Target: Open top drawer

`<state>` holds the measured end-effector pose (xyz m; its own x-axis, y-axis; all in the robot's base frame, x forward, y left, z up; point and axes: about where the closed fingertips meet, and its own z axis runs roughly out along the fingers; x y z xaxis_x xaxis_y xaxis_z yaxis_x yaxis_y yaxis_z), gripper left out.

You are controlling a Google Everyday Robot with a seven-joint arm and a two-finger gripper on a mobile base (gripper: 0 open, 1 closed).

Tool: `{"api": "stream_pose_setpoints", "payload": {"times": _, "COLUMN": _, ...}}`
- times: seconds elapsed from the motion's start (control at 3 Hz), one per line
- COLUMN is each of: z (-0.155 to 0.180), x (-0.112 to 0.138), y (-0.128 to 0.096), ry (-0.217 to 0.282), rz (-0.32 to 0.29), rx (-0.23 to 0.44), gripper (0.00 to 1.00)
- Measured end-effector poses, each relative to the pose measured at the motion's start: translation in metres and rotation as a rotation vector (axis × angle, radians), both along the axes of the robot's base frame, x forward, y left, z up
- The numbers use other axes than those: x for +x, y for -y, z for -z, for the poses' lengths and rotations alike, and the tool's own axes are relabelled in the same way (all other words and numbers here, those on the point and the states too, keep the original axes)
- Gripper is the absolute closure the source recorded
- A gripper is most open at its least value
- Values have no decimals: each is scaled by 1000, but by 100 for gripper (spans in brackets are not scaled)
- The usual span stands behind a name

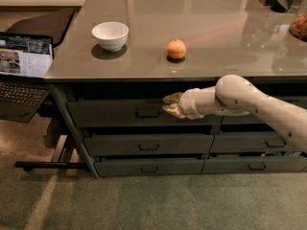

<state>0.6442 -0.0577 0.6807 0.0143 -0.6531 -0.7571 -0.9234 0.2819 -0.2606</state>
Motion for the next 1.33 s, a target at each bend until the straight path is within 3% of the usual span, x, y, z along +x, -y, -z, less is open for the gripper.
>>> {"api": "stream_pose_setpoints", "payload": {"times": 0.33, "z": -5, "x": 2, "y": 1, "ry": 0, "rz": 0, "rx": 0, "gripper": 81}}
{"api": "stream_pose_setpoints", "payload": {"times": 1.33, "z": -13, "x": -10, "y": 16, "ry": 18, "rz": 7, "rx": -49, "gripper": 16}}
